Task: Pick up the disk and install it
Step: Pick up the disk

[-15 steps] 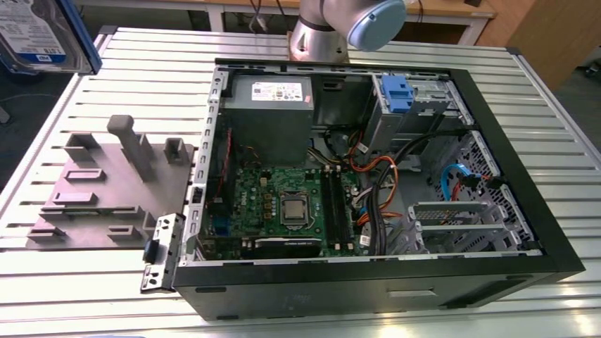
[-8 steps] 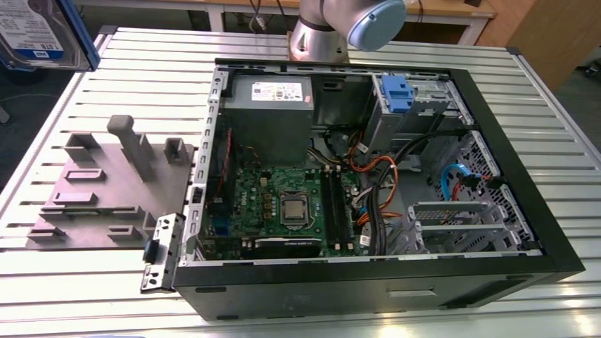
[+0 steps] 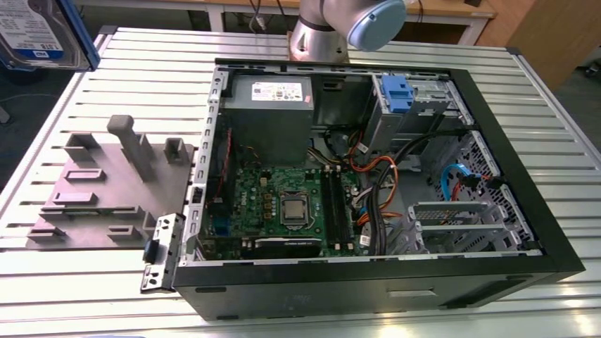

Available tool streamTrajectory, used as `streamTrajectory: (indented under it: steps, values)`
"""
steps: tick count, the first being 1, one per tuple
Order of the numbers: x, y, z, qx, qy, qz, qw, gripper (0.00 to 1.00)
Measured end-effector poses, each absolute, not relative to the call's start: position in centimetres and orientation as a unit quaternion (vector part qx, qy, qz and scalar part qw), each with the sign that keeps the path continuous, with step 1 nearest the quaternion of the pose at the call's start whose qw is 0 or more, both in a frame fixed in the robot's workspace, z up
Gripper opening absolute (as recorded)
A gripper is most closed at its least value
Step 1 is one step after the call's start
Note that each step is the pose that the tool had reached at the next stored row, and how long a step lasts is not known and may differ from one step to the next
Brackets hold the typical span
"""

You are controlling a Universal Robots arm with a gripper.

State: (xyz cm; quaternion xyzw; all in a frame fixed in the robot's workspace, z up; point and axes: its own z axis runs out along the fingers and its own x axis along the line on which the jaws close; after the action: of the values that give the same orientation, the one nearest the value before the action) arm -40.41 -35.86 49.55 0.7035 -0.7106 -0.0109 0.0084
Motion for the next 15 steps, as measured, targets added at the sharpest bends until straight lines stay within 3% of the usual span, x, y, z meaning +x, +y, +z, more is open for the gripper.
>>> streamTrajectory:
  steps: [15]
  values:
    - [-39.59, -35.86, 49.55, 0.704, -0.711, -0.011, 0.008, 0.35]
